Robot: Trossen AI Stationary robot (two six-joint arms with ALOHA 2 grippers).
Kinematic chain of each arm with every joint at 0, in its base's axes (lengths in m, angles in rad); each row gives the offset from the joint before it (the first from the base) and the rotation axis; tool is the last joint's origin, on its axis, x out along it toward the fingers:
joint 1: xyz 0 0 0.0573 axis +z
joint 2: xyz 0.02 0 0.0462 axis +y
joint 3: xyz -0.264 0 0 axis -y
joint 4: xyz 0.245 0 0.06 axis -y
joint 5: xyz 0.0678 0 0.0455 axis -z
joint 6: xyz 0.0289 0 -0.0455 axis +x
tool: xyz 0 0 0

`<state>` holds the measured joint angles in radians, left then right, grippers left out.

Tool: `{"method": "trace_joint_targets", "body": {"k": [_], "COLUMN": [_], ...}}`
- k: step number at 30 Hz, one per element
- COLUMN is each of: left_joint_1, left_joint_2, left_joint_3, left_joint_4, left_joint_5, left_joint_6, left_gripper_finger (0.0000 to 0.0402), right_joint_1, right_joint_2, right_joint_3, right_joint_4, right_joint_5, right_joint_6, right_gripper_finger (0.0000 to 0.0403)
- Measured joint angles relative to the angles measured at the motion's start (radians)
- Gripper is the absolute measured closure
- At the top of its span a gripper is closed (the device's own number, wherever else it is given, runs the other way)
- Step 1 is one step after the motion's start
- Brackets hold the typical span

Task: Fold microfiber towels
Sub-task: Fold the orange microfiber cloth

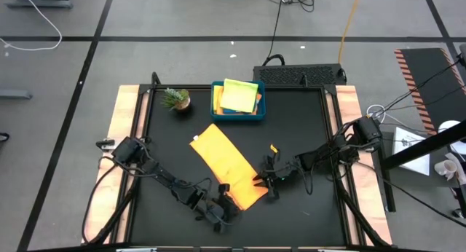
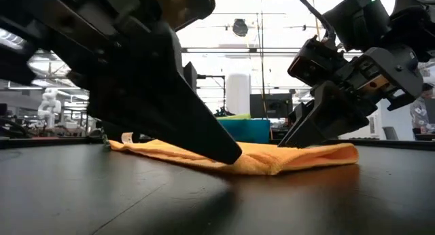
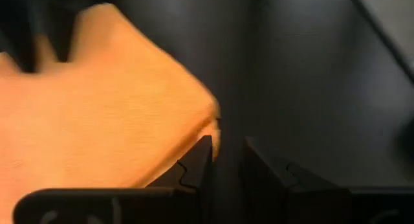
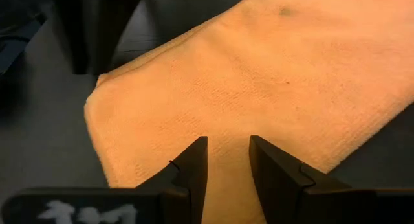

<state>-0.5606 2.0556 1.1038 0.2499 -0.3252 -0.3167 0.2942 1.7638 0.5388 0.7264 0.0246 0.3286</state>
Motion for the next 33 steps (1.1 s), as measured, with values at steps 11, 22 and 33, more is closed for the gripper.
{"method": "trace_joint_targets", "body": {"k": [11, 22, 33], "left_joint_1": [0.000, 0.006, 0.038], "left_joint_2": [0.000, -0.007, -0.006], "left_joint_3": [0.000, 0.022, 0.183], "left_joint_4": [0.070, 0.058, -0.308], "left_joint_5": [0.165, -0.016, 0.027], "left_joint_6": [0.028, 0.251, 0.283], "left_gripper_finger": [0.0314, 0.0314, 0.0313], "right_joint_1": [0.000, 0.002, 0.000], "right_joint_2": [0.000, -0.082, -0.093], "right_joint_3": [0.000, 0.000, 0.000], "right_joint_4": [-0.001, -0.006, -0.027], "right_joint_5": [0.000, -0.079, -0.078], "right_joint_6": [0.000, -0.021, -0.034], "right_gripper_finger": [0.0298, 0.0298, 0.0298]}}
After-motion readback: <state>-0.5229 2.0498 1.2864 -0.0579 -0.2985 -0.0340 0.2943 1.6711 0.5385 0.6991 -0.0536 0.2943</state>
